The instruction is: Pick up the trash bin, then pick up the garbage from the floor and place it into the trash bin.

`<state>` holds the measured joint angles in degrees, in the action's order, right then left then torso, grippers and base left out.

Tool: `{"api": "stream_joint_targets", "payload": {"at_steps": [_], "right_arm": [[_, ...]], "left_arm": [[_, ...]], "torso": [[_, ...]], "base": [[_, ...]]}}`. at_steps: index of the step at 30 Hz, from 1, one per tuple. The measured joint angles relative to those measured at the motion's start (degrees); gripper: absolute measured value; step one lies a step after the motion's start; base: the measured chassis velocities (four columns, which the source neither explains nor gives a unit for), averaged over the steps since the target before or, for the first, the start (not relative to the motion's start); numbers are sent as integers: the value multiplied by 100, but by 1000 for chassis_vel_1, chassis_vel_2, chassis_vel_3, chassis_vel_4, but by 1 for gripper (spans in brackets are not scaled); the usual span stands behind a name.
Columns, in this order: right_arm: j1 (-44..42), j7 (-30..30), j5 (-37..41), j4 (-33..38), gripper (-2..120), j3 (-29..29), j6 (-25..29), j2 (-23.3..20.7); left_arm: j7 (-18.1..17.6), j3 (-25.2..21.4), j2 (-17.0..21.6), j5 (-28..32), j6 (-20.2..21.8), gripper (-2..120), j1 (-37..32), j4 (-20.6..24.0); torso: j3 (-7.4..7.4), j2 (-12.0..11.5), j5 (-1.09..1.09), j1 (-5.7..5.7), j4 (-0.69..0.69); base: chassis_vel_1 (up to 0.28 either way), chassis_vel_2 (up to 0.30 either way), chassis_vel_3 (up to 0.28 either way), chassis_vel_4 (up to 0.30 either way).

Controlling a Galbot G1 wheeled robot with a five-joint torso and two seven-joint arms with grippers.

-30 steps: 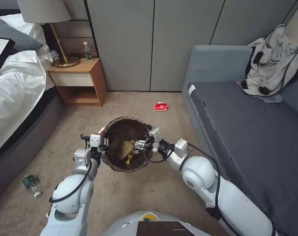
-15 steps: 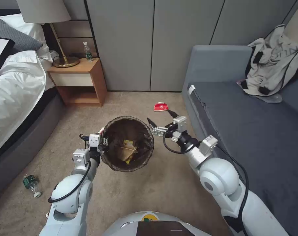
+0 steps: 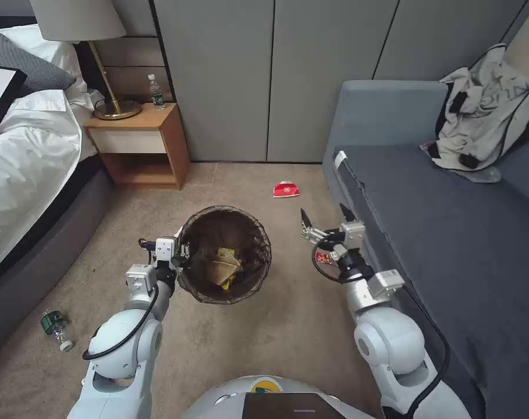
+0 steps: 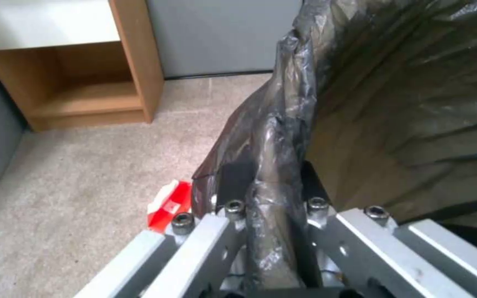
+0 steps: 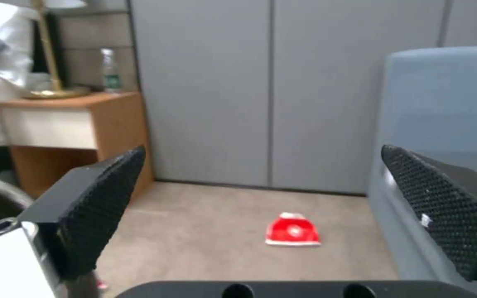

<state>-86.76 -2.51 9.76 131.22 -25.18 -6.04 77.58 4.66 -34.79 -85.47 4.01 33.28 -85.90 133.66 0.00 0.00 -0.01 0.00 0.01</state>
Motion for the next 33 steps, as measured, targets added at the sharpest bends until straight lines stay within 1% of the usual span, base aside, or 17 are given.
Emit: {"api": "stream_joint_targets", "payload": {"at_steps": [1, 4, 5, 8, 9, 13, 21, 33], "right_arm": [[0, 0, 0, 0, 100, 0, 0, 0], [-447, 99, -141, -55, 100, -263, 350, 130], [-447, 99, -141, -55, 100, -263, 350, 130], [-921, 98, -166, -130, 100, -446, 822, 143], [-921, 98, -166, -130, 100, -446, 822, 143], [-1223, 41, -193, -218, 100, -484, 1151, 108], [-1202, 28, -225, -291, 100, -504, 1244, 125], [-1153, 39, -187, -291, 100, -601, 1203, 125]], "left_arm": [[0, 0, 0, 0, 0, 3, 0, 0], [18, -31, 13, 8, -1, 3, -4, -5], [18, -31, 13, 8, -1, 3, -4, -5], [32, -49, 22, 10, -1, 3, -5, -9], [32, -49, 22, 10, -1, 3, -5, -9], [45, -53, 25, 9, -2, 3, -3, -17], [48, -48, 20, 2, -5, 3, -19, -14], [51, -32, 7, -14, -12, 3, -35, 11]], "torso": [[0, 0, 0, 0, 0], [0, 0, 0, 0, -1], [0, 0, 0, 0, -1], [0, 0, 0, 0, -1], [0, 0, 0, 0, -1], [0, 0, 0, 0, -1], [-1, 0, 1, 0, -1], [0, 0, 2, 0, 0]], "base": [[0, 0, 0, 0], [0, 0, 0, 0], [0, 0, 0, 0], [0, 0, 0, 0], [0, 0, 0, 0], [0, 0, 0, 0], [-8, 5, 6, -7], [-128, 124, 121, -121]]}}
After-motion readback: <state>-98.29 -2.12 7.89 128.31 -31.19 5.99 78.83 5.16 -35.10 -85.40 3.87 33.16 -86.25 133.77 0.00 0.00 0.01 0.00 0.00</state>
